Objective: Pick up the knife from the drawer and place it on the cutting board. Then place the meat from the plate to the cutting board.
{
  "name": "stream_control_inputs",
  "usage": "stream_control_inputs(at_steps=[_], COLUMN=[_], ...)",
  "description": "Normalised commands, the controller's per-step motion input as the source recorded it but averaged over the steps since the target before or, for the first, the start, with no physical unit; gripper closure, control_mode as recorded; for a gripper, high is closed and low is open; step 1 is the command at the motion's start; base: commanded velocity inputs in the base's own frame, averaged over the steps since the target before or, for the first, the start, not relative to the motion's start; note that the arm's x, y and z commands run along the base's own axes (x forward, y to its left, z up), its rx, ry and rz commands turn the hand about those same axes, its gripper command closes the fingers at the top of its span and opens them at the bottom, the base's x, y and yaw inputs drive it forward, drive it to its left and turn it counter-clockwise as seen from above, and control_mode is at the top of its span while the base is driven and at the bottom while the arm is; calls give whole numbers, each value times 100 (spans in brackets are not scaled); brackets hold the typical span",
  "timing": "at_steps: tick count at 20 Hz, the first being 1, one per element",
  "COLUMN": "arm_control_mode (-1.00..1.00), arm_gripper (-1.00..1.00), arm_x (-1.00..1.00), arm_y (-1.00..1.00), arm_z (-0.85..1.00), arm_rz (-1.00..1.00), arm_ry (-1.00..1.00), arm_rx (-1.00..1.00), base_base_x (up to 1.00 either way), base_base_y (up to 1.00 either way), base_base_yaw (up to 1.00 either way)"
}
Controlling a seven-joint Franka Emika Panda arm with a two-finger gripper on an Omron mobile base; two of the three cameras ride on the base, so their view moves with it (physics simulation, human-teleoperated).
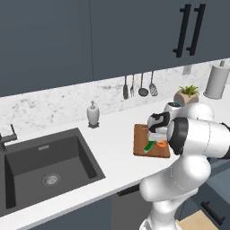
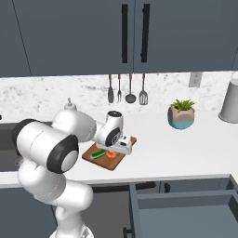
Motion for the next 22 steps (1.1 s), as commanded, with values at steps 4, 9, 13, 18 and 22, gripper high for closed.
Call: stream_control_inputs(at_steps=[4,9,13,18,22], arm_control_mode=[-100,-100,-100,-100,-100], arm_gripper=[-100,-100,-100,-100,-100], arm_x=[4,0,0,0,-6], arm_y=[0,0,0,2,0], arm_z=[-1,0,1,30,47], arm_rz=[0,-1,-1,-2,-3], arm_ry=[0,0,0,-1,-5], arm_rx=[2,3,1,0,0], base_base_x=[0,0,0,0,0], base_base_y=[0,0,0,0,0], base_base_yaw=[0,0,0,0,0])
